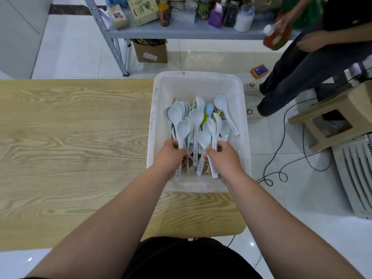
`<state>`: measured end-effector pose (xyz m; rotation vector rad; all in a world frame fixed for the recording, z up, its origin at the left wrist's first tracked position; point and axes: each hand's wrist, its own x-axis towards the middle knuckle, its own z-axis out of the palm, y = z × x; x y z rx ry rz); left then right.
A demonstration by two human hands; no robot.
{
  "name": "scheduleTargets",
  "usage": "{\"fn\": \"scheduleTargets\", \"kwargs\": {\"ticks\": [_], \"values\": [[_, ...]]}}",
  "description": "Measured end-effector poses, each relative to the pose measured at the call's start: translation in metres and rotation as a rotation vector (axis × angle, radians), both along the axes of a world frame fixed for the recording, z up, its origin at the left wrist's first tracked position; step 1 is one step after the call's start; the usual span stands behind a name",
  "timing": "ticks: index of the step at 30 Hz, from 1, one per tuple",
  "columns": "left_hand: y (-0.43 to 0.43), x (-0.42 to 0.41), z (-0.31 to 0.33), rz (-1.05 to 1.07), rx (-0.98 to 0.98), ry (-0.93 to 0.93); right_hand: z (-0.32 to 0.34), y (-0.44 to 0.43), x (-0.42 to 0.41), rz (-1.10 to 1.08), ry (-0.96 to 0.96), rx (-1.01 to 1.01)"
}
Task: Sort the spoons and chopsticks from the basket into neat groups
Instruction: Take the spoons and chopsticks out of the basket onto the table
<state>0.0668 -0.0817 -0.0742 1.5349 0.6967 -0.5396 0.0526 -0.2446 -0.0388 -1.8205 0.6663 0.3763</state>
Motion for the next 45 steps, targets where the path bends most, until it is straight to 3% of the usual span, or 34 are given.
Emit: {"fn": "scheduleTargets", "kwargs": {"ticks": [8, 14, 20, 29, 40, 45], "values": [[-0.007, -0.071, 0.066, 0.178, -0.27, -0.08, 0.056, 0.012, -0.074, 0.252, -0.233, 0.143], [0.007, -0.153, 0.076, 0.305, -0.169, -0.113, 0.066, 0.028, -0.132, 0.537, -0.33, 0.099], [0.035, -0.24, 0.075, 0.626, -0.155, -0.128, 0.054, 0.05, -0.185, 0.72, -0.197, 0.197], [0.073, -0.325, 0.074, 0.738, -0.081, -0.135, 0.06, 0.105, -0.253, 0.933, -0.255, 0.098], [0.22, -0.446, 0.077, 0.874, -0.124, -0.192, 0.063, 0.256, -0.361, 1.125, -0.265, 0.043], [0.284, -0.483, 0.081, 0.922, -0.185, -0.234, 0.068, 0.327, -0.395, 1.098, -0.286, 0.109]]}}
